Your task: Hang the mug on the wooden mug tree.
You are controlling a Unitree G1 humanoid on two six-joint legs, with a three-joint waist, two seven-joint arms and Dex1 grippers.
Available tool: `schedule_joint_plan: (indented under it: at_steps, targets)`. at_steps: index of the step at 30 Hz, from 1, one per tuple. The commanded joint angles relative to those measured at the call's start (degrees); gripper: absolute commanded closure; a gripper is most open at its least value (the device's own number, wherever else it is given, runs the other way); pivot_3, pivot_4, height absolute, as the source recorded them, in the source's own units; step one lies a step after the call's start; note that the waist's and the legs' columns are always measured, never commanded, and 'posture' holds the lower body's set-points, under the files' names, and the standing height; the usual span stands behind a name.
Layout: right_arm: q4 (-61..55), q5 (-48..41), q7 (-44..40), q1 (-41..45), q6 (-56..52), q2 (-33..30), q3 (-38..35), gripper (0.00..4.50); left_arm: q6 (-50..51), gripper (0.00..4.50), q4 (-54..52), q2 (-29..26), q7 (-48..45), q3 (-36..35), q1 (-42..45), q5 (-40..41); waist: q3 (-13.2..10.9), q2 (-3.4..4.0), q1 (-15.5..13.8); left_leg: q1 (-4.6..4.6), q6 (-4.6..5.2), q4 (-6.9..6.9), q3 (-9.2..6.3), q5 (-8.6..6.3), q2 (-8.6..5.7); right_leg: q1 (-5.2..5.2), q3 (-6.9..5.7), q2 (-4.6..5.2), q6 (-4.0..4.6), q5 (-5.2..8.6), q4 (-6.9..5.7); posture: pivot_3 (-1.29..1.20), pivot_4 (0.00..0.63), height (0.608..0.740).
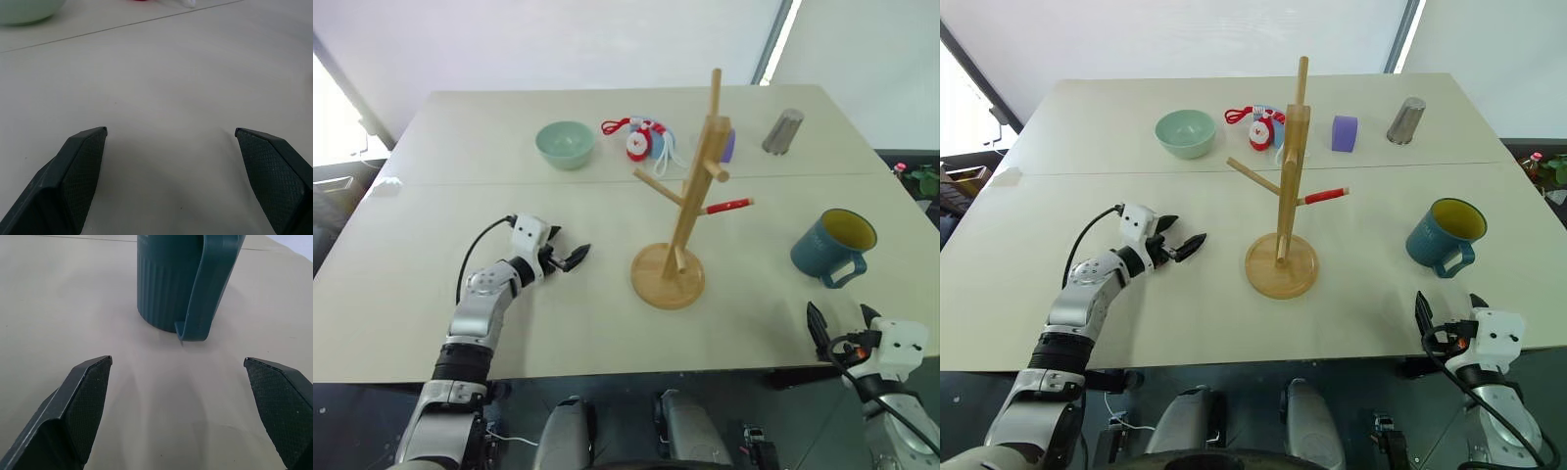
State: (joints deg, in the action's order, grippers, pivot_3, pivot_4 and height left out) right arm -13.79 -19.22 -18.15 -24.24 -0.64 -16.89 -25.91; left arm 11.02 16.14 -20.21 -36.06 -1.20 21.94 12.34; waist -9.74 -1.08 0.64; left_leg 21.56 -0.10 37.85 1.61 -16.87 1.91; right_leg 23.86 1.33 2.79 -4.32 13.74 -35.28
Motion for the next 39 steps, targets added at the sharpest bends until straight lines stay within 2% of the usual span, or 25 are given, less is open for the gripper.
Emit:
schedule_joint_plan:
  at_steps: [1,14,21,27,29,31,37,39]
  targets:
    - [-0.6,0.1,0.2,-0.5,1.5,0.0,-1.5,0.05,-0.1,0.0,-2.4,-0.1,0.2,-0.4,-0.4,0.1,0.0,0.0,0.0,0.0,0.0,0.0,0.0,0.0,0.0,0.0,0.0,0.0,0.0,0.0,0.0,0.0,0.15,0.74]
    - [-0.3,0.4,0.2,-0.4,1.7,-0.1,-1.3,0.05,-0.4,0.0,-3.2,-0.1,-0.7,-0.2,-0.8,0.6,0.0,0.0,0.0,0.0,0.0,0.0,0.01,0.0,-0.02,0.0,0.0,-0.01,0.0,0.0,0.0,0.0,0.15,0.74]
    - [-0.8,0.1,-0.2,-0.6,1.4,-1.0,-2.2,0.05,3.1,0.0,-15.8,-3.5,-14.6,2.1,-7.7,8.4,0.0,0.02,0.1,0.0,0.0,-0.02,0.02,0.0,0.0,0.02,0.03,0.03,0.01,0.0,0.0,0.0,0.15,0.74]
    - [-3.2,0.5,-1.3,-3.4,1.7,-0.8,-1.3,0.05,4.9,0.0,-22.1,-6.8,-23.0,5.9,-9.9,11.1,0.0,0.06,0.0,0.0,0.0,-0.02,0.01,0.0,-0.01,0.02,0.08,0.22,0.03,0.01,0.02,0.0,0.15,0.74]
    - [-4.6,-1.2,-3.1,-4.4,1.2,-0.8,-0.5,0.56,6.0,0.0,-24.3,-8.0,-25.6,7.2,-10.4,12.1,0.0,0.06,0.0,0.01,0.0,-0.03,0.02,0.0,-0.01,0.02,0.09,0.22,0.03,0.02,0.03,0.0,0.15,0.74]
    - [-6.0,-2.3,-4.4,-4.4,0.1,-1.2,0.3,1.3,6.4,0.0,-26.7,-9.1,-27.8,8.7,-10.9,12.7,0.0,0.09,0.2,0.02,0.0,-0.04,0.02,0.0,-0.01,0.04,0.1,0.23,0.03,0.02,0.04,0.0,0.15,0.74]
    - [-4.9,-0.9,-3.1,1.2,-1.8,-3.5,-0.1,4.47,8.2,0.0,-32.5,-9.6,-30.8,11.6,-10.3,15.3,0.0,0.1,0.1,0.05,0.0,-0.04,0.05,0.0,-0.02,0.11,0.11,0.22,0.03,0.01,0.04,0.0,0.15,0.74]
    - [-3.5,0.0,-1.1,4.2,-3.0,-4.1,-0.4,4.47,8.5,0.0,-33.9,-9.5,-31.1,12.5,-10.0,15.5,0.0,0.1,0.1,0.06,0.0,-0.03,0.06,0.0,-0.03,0.11,0.1,0.19,0.03,0.01,0.04,0.0,0.15,0.74]
